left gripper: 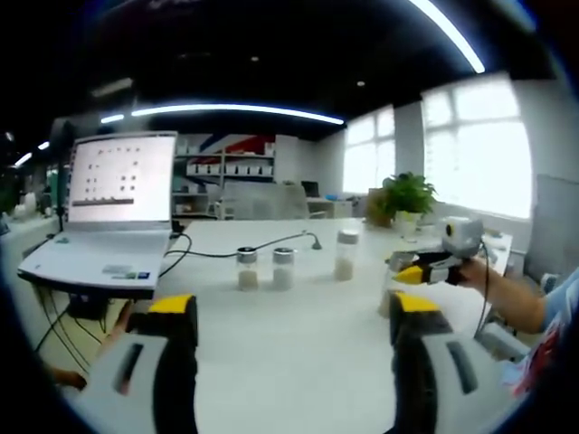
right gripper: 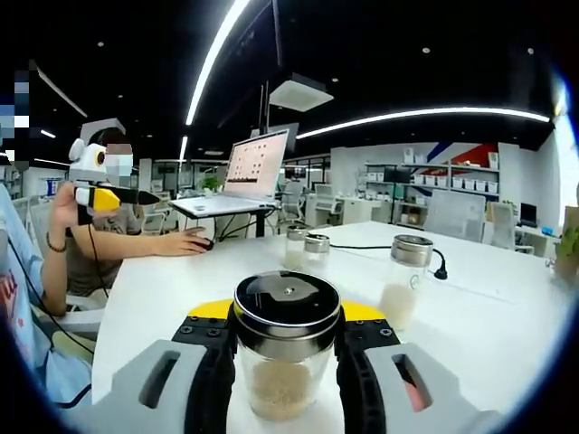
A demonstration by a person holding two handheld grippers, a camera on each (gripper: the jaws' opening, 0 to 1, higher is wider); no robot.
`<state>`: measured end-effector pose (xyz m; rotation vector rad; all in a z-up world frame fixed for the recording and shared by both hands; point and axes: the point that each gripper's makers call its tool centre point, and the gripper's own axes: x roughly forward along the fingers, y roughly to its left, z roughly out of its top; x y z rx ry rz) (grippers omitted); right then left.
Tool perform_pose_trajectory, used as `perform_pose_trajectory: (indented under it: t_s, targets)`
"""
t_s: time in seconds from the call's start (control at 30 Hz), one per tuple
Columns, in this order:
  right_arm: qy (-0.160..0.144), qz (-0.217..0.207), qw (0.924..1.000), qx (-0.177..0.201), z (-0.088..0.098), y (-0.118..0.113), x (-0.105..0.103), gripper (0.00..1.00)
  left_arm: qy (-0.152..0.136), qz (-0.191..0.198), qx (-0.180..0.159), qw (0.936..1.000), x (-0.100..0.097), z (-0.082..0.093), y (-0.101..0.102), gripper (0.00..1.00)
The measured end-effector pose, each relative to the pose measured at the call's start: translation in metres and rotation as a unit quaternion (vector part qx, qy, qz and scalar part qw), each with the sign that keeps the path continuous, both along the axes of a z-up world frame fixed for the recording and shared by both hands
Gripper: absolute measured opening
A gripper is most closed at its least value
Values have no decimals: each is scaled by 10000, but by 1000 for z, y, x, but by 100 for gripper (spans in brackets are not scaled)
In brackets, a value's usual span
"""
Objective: Rotate the seasoning bottle until the label or dispensing opening points toward the visible target arrow and the bottle remains upright within the marked orientation range
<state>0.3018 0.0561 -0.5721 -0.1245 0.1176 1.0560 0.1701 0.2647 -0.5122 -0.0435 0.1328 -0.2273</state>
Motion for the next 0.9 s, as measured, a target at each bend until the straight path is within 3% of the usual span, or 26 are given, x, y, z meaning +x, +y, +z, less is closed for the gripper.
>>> perform_pose_trajectory:
  t_s: [0.9]
  targets:
    - [-55, -1113, 9937, 130, -2, -6, 5, 41, 1, 24, -40, 10000, -1, 0, 2, 93]
